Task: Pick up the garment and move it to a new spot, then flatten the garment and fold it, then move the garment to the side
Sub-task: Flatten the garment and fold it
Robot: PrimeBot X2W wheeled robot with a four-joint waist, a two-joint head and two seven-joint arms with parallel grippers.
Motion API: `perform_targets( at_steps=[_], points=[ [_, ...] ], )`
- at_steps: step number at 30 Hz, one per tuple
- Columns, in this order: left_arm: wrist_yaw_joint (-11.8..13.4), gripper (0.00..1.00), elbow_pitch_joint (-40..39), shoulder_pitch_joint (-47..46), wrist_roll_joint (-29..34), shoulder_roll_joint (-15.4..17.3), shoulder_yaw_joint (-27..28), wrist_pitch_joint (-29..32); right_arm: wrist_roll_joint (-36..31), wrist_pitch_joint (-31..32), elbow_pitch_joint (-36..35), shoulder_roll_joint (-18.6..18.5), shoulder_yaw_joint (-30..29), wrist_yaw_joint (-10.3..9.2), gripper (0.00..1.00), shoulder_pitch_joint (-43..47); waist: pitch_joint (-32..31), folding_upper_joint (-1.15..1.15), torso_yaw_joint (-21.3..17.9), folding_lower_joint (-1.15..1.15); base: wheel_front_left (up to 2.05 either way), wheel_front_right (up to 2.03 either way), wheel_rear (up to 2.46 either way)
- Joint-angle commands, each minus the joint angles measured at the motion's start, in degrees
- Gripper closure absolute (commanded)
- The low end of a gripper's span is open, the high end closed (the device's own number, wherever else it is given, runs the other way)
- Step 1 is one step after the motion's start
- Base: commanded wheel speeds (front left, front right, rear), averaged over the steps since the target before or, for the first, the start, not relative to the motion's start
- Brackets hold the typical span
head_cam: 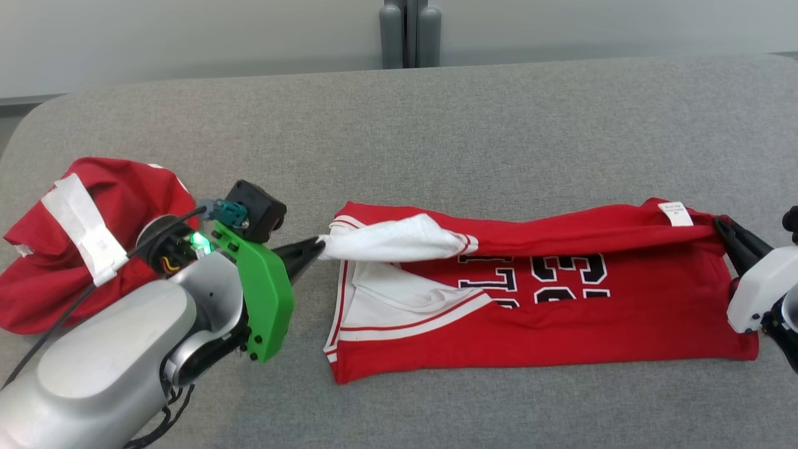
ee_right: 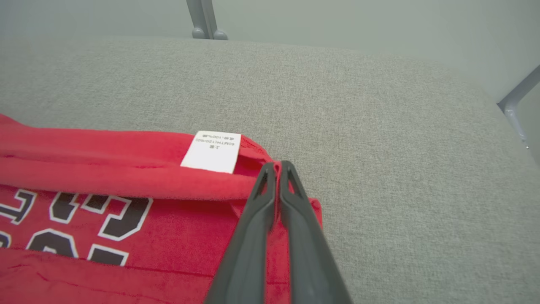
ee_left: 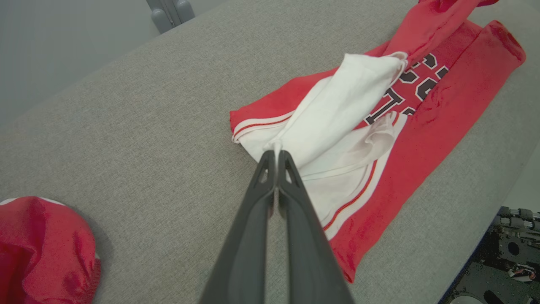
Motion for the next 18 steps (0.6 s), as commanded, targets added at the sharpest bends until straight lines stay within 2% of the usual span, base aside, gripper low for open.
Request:
perform_targets(
  at_steps=[1,8,13,18],
  points=[
    [0.4,1.00,-1.5,1.6,-0.6,1.2,-0.4,1.1,0.9,0.8,-0.7,-0.6,0.3,-0.13,1.00,1.4,-1.4,0.00,0.8,0.00,0.00,0.00,0.00],
    [0.8,1.00,-7.1,4.6,-2.9,4.2,-2.5,5.7,4.1,6.9,-4.8,-3.2,1.1,-0.13,1.00,4.8,-2.9,0.00,0.5,0.00,0.00,0.00,0.00],
    [0.9,1.00,-9.1,6.0,-3.9,5.0,-3.8,7.6,5.6,10.8,-6.9,-4.8,1.0,-0.13,1.00,6.5,-3.8,0.00,0.2,0.00,0.00,0.00,0.00],
    [1.3,1.00,-9.3,7.4,-2.9,4.7,-4.8,7.1,6.7,14.3,-8.9,-6.0,0.8,-0.13,1.00,8.0,-4.5,0.00,-0.1,0.00,0.00,0.00,0.00]
  ],
)
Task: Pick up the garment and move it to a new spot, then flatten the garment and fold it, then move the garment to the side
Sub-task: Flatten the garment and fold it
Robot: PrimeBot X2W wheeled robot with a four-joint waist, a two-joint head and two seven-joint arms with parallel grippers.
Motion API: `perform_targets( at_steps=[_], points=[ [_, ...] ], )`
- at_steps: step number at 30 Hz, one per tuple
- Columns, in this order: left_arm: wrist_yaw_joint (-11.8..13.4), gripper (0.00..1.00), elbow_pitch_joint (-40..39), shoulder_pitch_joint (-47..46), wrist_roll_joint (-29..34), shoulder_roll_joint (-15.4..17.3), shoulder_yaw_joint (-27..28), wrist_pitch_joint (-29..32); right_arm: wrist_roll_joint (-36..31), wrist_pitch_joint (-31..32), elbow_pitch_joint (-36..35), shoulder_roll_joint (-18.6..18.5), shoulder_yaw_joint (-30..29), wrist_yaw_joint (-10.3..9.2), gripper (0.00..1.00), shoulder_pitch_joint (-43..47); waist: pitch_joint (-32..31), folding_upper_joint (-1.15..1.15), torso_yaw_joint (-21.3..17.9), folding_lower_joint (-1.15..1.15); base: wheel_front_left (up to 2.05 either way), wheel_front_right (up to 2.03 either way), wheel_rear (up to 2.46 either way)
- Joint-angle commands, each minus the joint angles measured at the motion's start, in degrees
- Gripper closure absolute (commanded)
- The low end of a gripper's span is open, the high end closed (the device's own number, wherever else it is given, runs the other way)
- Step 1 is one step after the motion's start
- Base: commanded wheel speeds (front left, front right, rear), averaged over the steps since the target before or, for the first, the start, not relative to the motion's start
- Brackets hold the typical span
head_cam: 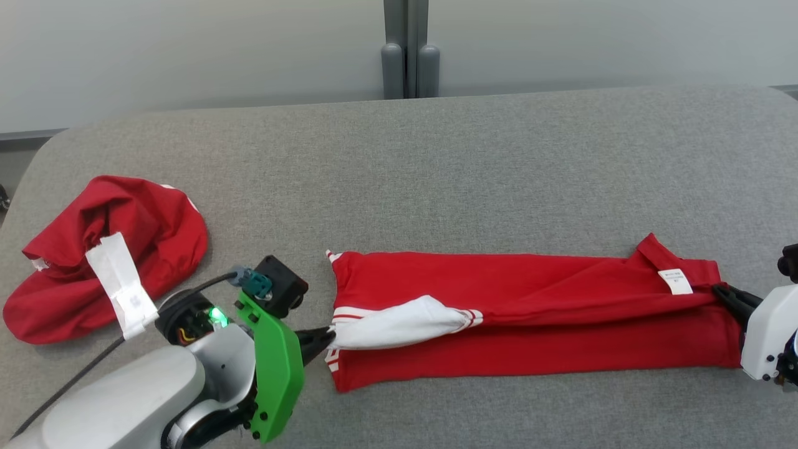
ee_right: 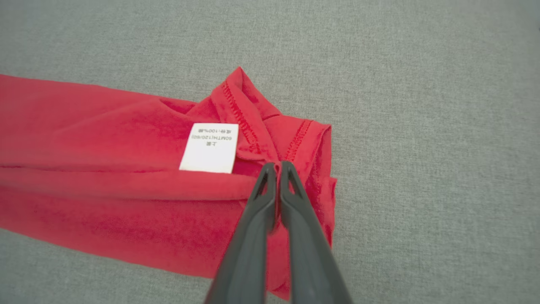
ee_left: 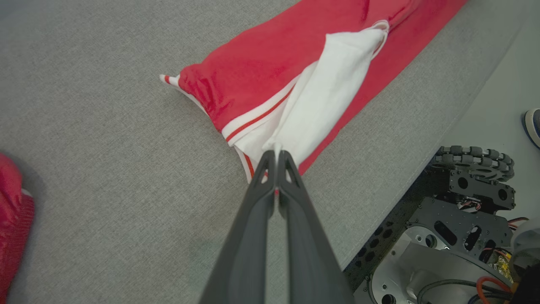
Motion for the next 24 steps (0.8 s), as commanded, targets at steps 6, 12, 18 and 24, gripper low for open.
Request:
perform_targets(
  at_steps=[6,12,18,24],
  points=[
    [0.9,0.46,1.5,4.1,3.2,-2.4,-1.8,-2.5,1.7,3.7,-2.1,-0.7,-0.8,-0.13,1.00,2.7,-0.4,0.00,-0.5,0.00,0.00,0.00,0.00],
    [2.6,0.00,5.6,6.5,5.8,-5.2,-2.0,-6.9,2.6,6.9,-2.4,-0.5,-2.4,-0.12,0.00,4.5,-0.9,0.00,-1.0,0.00,0.00,0.00,0.00],
    [4.4,0.00,8.8,8.0,5.5,-6.9,-0.1,-11.9,3.8,8.4,-4.4,-1.6,-5.2,-0.12,0.00,6.9,-2.1,0.00,-1.4,0.00,0.00,0.00,0.00],
    [8.9,0.00,11.9,9.8,3.8,-10.5,6.6,-23.6,1.6,0.9,-7.1,-1.6,-10.7,-0.12,0.00,9.1,-3.7,0.00,-2.0,0.00,0.00,0.00,0.00]
  ],
)
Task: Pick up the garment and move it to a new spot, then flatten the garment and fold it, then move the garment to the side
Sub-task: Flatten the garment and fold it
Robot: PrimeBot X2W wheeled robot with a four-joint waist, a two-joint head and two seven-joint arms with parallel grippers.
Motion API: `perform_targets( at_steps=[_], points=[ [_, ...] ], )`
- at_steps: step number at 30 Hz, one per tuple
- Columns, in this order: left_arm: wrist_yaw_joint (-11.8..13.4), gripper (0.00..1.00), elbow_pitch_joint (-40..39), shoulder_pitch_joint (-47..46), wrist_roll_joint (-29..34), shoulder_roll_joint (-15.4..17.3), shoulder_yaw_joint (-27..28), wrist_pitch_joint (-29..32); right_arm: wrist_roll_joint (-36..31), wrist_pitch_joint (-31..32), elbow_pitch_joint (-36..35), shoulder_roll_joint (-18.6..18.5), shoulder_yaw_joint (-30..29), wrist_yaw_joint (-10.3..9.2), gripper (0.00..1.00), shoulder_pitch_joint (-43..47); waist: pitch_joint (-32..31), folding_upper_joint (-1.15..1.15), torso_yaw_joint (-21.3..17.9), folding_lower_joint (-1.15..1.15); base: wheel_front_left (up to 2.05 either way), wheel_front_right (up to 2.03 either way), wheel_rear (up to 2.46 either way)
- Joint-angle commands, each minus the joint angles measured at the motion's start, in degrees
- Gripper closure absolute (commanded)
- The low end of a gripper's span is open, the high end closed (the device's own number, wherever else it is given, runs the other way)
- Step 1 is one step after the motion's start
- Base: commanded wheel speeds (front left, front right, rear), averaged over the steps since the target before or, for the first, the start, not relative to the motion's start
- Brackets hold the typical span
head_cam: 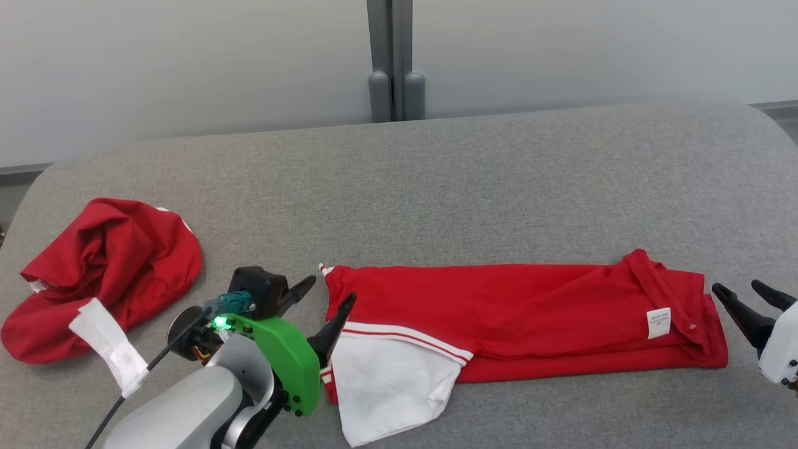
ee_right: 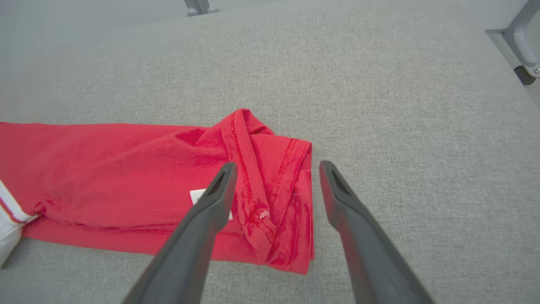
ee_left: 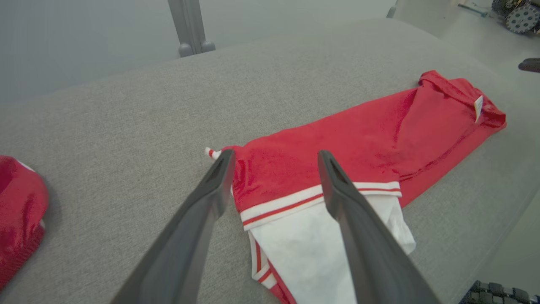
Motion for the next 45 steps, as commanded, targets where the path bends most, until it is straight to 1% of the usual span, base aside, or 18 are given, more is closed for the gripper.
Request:
perform_targets(
  at_steps=[1,4,5,7,9,11,13,16,17,18,20,22,26,28,30,33,42,45],
  points=[
    [1.0,0.00,0.8,1.3,-0.3,-1.0,1.5,-3.0,-1.0,-2.2,-0.6,0.5,-1.2,-0.11,0.00,1.5,-0.7,0.00,-0.3,0.00,0.00,0.00,0.00],
    [3.2,0.00,3.0,2.8,-0.9,-3.7,5.4,-11.4,-3.8,-8.0,-2.0,2.1,-4.3,-0.11,0.00,3.3,-1.4,0.00,-0.7,0.00,0.00,0.00,0.00],
    [3.6,0.00,3.5,3.4,-1.4,-4.7,6.7,-13.1,-4.9,-9.7,-2.3,2.6,-5.3,-0.11,0.00,3.9,-1.5,0.00,-0.8,0.00,0.00,0.00,0.00],
    [4.4,0.00,4.3,5.1,-3.7,-7.4,10.8,-15.6,-7.2,-13.2,-2.8,4.2,-7.9,-0.11,0.00,5.2,-1.6,0.00,-1.0,0.00,0.00,0.00,0.00],
    [4.7,0.00,4.9,6.6,-3.4,-9.3,14.7,-16.5,-10.0,-15.2,-3.4,6.6,-11.1,-0.10,0.00,6.6,-1.6,0.00,-1.3,0.00,0.00,0.00,0.00],
    [4.7,0.00,4.1,8.4,-0.2,-11.6,20.0,-16.8,-13.0,-16.1,-4.2,9.4,-15.4,-0.10,0.00,8.4,-1.6,0.00,-1.5,0.00,0.00,0.00,0.00],
    [4.7,0.00,3.4,12.1,5.1,-13.9,25.1,-16.6,-16.5,-16.5,-5.7,12.8,-20.1,-0.10,0.00,10.4,-1.7,0.00,-1.8,0.00,0.00,0.00,0.00],
    [3.7,0.00,1.8,16.4,13.7,-17.2,31.6,-16.6,-23.8,-16.5,-10.1,18.7,-27.8,-0.10,0.00,13.9,-1.7,0.00,-2.2,0.00,0.00,0.00,0.00],
    [3.5,0.00,1.3,18.0,15.8,-18.5,33.7,-16.6,-25.8,-16.5,-11.4,20.5,-29.8,-0.10,0.00,15.3,-1.8,0.00,-2.2,0.00,0.00,0.00,0.00],
    [2.7,0.00,0.5,20.0,17.9,-20.4,36.3,-16.6,-27.8,-16.5,-13.1,22.9,-32.5,-0.10,0.00,16.7,-1.8,0.00,-2.1,0.00,0.00,0.00,0.00],
    [0.6,0.00,-0.5,22.8,23.8,-22.2,38.5,-16.6,-31.0,-16.5,-15.9,26.6,-36.4,-0.10,0.00,18.9,-1.9,0.00,-2.0,0.00,0.00,0.00,0.00],
    [-1.2,0.00,-1.0,25.2,28.6,-23.9,40.3,-16.6,-33.5,-16.5,-18.3,29.8,-38.9,-0.10,0.00,21.1,-2.0,0.00,-1.7,0.00,0.00,0.00,0.00],
    [-3.1,0.00,-1.8,29.3,35.0,-26.6,43.8,-16.6,-36.7,-16.5,-20.9,34.2,-40.7,-0.10,0.00,24.2,-2.2,0.00,-1.3,0.00,0.00,0.00,0.00],
    [-3.5,0.00,-1.9,31.0,37.4,-27.4,44.6,-16.6,-37.9,-16.5,-21.6,35.4,-40.8,-0.10,0.00,25.1,-2.3,0.00,-1.1,0.00,0.00,0.00,0.00],
    [-3.7,0.00,-2.0,32.2,38.0,-27.6,45.6,-16.6,-38.7,-16.5,-22.1,36.4,-41.1,-0.10,0.00,25.7,-2.3,0.00,-0.8,0.00,0.00,0.00,0.00],
    [-3.8,0.00,-2.5,33.0,38.1,-27.8,45.6,-16.6,-39.3,-16.5,-22.6,37.2,-41.4,-0.10,0.00,26.1,-2.3,0.00,-0.3,0.00,0.00,0.00,0.00],
    [-2.8,0.00,-2.3,32.8,37.6,-27.8,45.1,-16.6,-39.2,-16.5,-22.4,36.8,-41.3,-0.10,0.00,25.4,-2.0,0.00,0.1,0.00,0.00,0.00,0.00],
    [-3.0,0.00,-1.6,32.6,37.6,-27.8,44.5,-16.6,-39.4,-16.5,-20.6,36.6,-42.0,-0.10,0.00,25.1,-1.5,0.00,0.2,0.00,0.00,0.00,0.00]
  ],
)
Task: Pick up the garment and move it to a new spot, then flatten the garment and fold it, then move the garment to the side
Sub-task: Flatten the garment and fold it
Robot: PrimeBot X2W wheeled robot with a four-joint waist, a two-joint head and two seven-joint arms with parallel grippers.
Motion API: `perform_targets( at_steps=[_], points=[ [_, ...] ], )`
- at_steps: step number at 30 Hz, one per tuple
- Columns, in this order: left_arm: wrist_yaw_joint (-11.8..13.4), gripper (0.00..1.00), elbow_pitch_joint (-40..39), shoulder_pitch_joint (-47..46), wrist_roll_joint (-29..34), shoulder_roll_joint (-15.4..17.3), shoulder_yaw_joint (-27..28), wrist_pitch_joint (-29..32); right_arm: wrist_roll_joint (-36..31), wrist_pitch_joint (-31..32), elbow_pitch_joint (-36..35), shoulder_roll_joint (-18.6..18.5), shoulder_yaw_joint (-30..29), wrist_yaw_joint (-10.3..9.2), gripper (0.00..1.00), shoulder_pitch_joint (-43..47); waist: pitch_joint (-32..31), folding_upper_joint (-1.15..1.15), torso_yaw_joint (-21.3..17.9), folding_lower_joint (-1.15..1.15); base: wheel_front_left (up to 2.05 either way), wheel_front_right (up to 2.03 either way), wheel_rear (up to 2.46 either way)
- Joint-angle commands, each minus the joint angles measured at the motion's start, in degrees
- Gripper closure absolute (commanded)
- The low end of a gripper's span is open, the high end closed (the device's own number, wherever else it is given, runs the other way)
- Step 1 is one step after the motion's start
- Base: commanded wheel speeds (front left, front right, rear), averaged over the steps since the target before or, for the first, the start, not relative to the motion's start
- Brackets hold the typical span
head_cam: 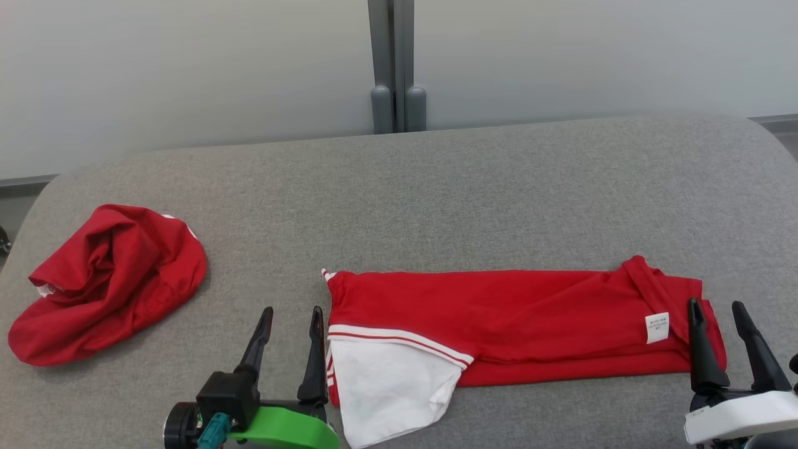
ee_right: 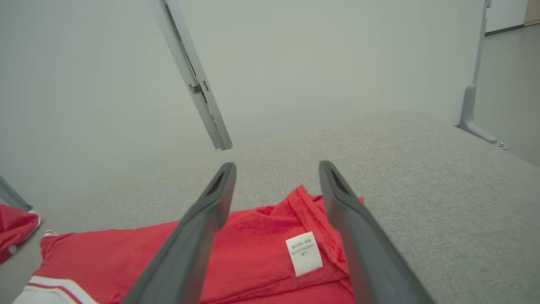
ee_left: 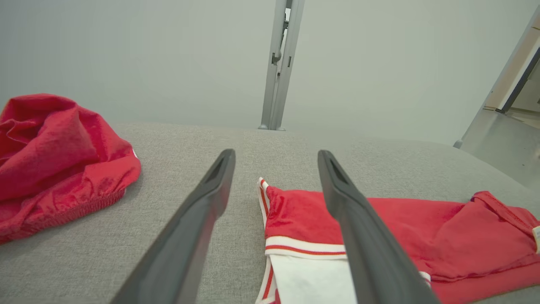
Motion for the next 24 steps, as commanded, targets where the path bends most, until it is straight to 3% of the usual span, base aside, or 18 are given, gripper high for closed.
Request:
perform_targets(
  at_steps=[1,9,16,24],
  points=[
    [0.1,0.00,0.5,0.1,-0.2,0.1,-0.3,0.0,-0.4,-0.2,1.5,-0.2,-0.8,-0.09,0.00,-0.8,0.5,0.00,0.1,0.00,0.00,0.00,0.00],
    [-0.7,0.00,2.4,-1.8,0.1,0.1,-1.9,0.0,4.3,-0.2,15.4,0.9,-4.4,-0.09,0.00,-7.3,4.1,0.00,0.7,0.00,0.00,0.00,0.00],
    [-0.7,0.00,3.3,-4.0,0.1,0.2,-3.3,0.0,3.7,-0.2,29.1,0.1,-7.3,-0.09,0.00,-12.9,6.5,0.00,2.5,0.00,0.00,0.00,0.00],
    [-1.0,0.00,3.8,-6.0,-0.3,0.2,-3.1,0.0,4.4,-0.2,37.5,0.2,-7.4,-0.09,0.00,-17.4,8.6,0.00,3.6,0.00,0.00,0.00,0.00]
  ],
)
